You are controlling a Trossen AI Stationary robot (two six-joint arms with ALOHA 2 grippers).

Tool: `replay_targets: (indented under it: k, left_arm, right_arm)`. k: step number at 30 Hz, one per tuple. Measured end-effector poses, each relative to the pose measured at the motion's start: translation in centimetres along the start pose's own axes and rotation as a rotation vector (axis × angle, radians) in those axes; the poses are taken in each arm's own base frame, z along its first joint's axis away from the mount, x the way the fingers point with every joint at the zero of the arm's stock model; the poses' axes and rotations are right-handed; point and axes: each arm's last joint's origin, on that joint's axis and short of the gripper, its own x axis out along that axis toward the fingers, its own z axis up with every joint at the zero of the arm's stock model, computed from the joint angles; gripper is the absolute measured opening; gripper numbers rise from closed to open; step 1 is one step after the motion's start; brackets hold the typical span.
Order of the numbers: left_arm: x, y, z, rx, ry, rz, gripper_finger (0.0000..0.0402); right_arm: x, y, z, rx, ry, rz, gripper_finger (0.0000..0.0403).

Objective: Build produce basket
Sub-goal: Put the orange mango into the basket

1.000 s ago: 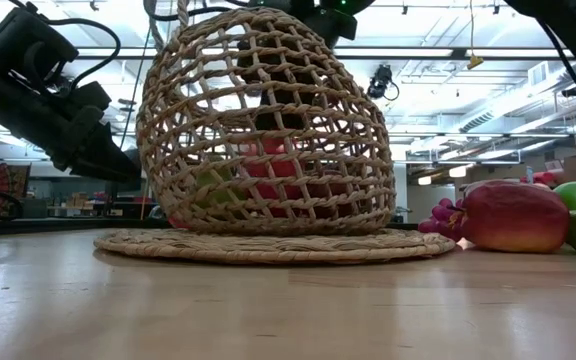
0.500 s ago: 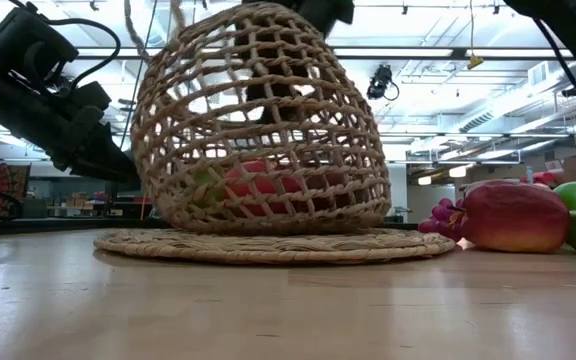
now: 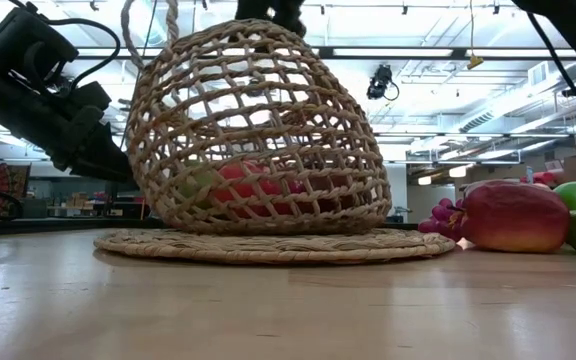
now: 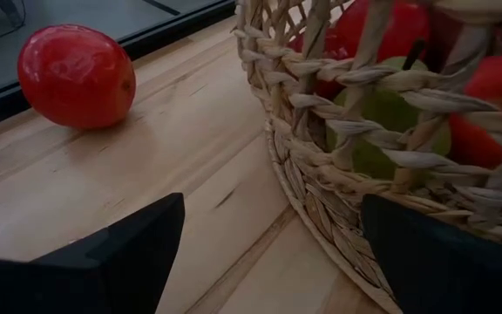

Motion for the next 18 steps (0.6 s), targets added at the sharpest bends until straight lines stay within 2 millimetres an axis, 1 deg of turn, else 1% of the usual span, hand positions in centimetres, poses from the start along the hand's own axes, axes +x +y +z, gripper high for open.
replay_targets:
  k: [3,5,8,12,15,18]
  left_arm:
    - [0.0,0.0,0.0,0.000,0.000,0.000,0.0357]
    - [0.0,0.0,0.0,0.000,0.000,0.000,0.0357]
    - [0.0,0.0,0.0,0.000,-0.001,0.000,0.0357]
    - [0.0,0.0,0.0,0.000,0.000,0.000,0.0357]
    - [0.0,0.0,0.0,0.000,-0.001,0.000,0.0357]
    - [0.0,0.0,0.0,0.000,-0.001,0.000,0.0357]
  right_arm:
    - [-1.3,0.5,0.1,-0.018,0.021,0.006,0.0394]
    - [-1.9,0.9,-0.2,-0.028,0.061,0.011,0.0394]
    - [-3.1,1.6,-1.2,-0.038,0.137,0.009,0.0394]
    - [-4.7,2.5,-2.5,-0.045,0.256,-0.035,0.0394]
    - [-6.0,3.7,-3.4,-0.065,0.310,-0.081,0.0394]
    - [-7.7,5.1,-4.2,-0.096,0.344,-0.132,0.0394]
